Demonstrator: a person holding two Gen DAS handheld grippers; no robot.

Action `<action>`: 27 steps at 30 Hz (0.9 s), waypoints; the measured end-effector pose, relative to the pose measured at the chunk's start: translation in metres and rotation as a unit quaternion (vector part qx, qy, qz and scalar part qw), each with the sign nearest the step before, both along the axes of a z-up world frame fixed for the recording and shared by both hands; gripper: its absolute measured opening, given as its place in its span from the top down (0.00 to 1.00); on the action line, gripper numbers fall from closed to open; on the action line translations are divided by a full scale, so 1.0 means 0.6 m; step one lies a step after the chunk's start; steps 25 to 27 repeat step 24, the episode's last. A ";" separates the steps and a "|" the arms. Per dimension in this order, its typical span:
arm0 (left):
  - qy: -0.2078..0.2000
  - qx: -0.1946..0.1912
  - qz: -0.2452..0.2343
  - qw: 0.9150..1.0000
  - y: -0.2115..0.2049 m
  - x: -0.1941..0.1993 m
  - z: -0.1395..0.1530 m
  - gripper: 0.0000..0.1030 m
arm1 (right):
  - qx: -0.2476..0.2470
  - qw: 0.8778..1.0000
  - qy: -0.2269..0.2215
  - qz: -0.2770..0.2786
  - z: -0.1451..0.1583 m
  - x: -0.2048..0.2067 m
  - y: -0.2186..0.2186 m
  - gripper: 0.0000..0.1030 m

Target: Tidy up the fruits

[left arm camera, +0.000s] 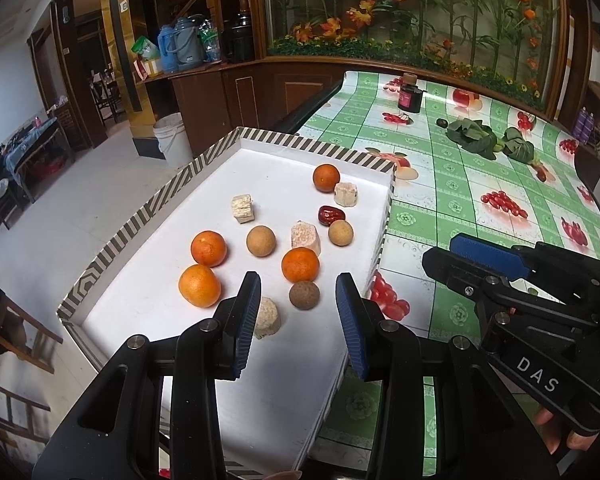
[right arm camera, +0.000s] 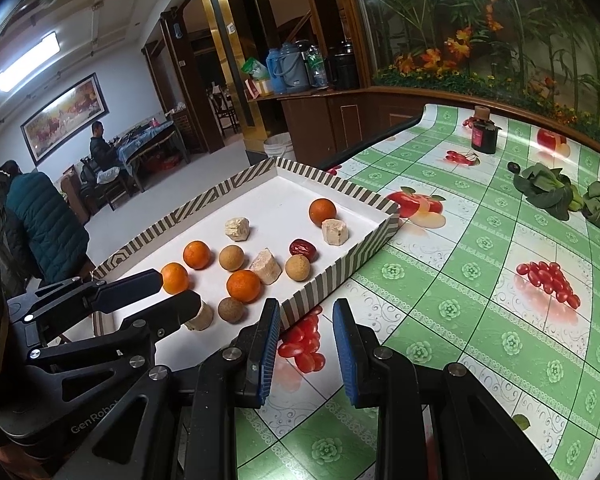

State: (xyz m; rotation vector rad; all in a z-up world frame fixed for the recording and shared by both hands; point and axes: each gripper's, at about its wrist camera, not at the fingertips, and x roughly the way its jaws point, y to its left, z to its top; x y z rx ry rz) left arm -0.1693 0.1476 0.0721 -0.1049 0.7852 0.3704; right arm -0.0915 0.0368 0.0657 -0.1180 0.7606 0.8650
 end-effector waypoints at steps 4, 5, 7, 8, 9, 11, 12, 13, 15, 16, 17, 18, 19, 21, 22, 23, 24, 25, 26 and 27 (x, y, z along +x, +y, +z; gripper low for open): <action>-0.001 -0.002 0.004 1.000 0.005 0.000 0.000 0.62 | -0.003 1.000 -0.001 0.002 -0.001 -0.002 0.006 0.75; -0.001 -0.003 0.004 1.000 0.006 0.001 0.001 0.62 | -0.002 1.000 -0.001 0.003 0.000 -0.001 0.007 0.75; -0.002 -0.004 0.005 1.000 0.008 0.000 0.001 0.62 | 0.001 1.000 -0.002 0.002 0.001 -0.002 0.007 0.75; -0.002 -0.004 0.006 1.000 0.008 0.000 0.001 0.62 | 0.003 1.000 -0.003 0.003 0.002 -0.002 0.008 0.75; -0.003 -0.005 0.007 1.000 0.009 0.000 0.001 0.62 | 0.002 1.000 -0.003 0.004 0.003 -0.001 0.010 0.75; -0.004 -0.007 0.008 1.000 0.011 0.000 0.001 0.62 | -0.002 1.000 -0.003 0.005 0.001 -0.001 0.013 0.75; -0.005 -0.006 0.009 1.000 0.011 0.000 0.001 0.62 | -0.002 1.000 -0.003 0.005 0.001 -0.001 0.014 0.75; -0.005 -0.004 0.010 1.000 0.011 0.000 0.000 0.62 | -0.002 1.000 -0.001 0.006 -0.001 0.000 0.015 0.75; -0.011 0.001 0.014 1.000 0.010 -0.003 0.001 0.62 | -0.004 1.000 0.003 0.006 -0.004 0.001 0.015 0.75; -0.013 0.003 0.015 1.000 0.010 -0.004 0.002 0.62 | -0.005 1.000 0.004 0.005 -0.006 0.002 0.014 0.75; -0.013 0.006 0.015 1.000 0.009 -0.003 0.002 0.62 | -0.005 1.000 0.005 0.005 -0.006 0.003 0.013 0.75; -0.010 0.005 0.015 1.000 0.009 -0.002 0.002 0.62 | -0.004 1.000 0.006 0.003 -0.007 0.005 0.010 0.75; -0.009 0.002 0.014 1.000 0.008 -0.001 0.002 0.62 | -0.002 1.000 0.007 0.002 -0.006 0.006 0.007 0.75; -0.007 -0.004 0.008 1.000 0.002 0.003 0.002 0.62 | 0.002 1.000 0.009 -0.006 -0.004 0.010 -0.005 0.75; -0.007 -0.006 0.003 1.000 -0.004 0.006 0.003 0.62 | 0.002 1.000 0.009 -0.011 -0.003 0.011 -0.011 0.75; -0.007 -0.008 -0.003 1.000 -0.011 0.010 0.005 0.62 | 0.002 1.000 0.009 -0.018 -0.002 0.013 -0.019 0.75; -0.006 -0.015 -0.013 1.000 -0.020 0.016 0.006 0.62 | 0.000 0.999 0.009 -0.031 0.000 0.018 -0.034 0.75; -0.006 -0.015 -0.013 1.000 -0.020 0.016 0.006 0.62 | 0.000 0.999 0.009 -0.031 0.000 0.018 -0.034 0.75; -0.006 -0.015 -0.013 1.000 -0.020 0.016 0.006 0.62 | 0.000 0.999 0.009 -0.031 0.000 0.018 -0.034 0.75; -0.006 -0.015 -0.013 1.000 -0.020 0.016 0.006 0.62 | 0.000 0.999 0.009 -0.031 0.000 0.018 -0.034 0.75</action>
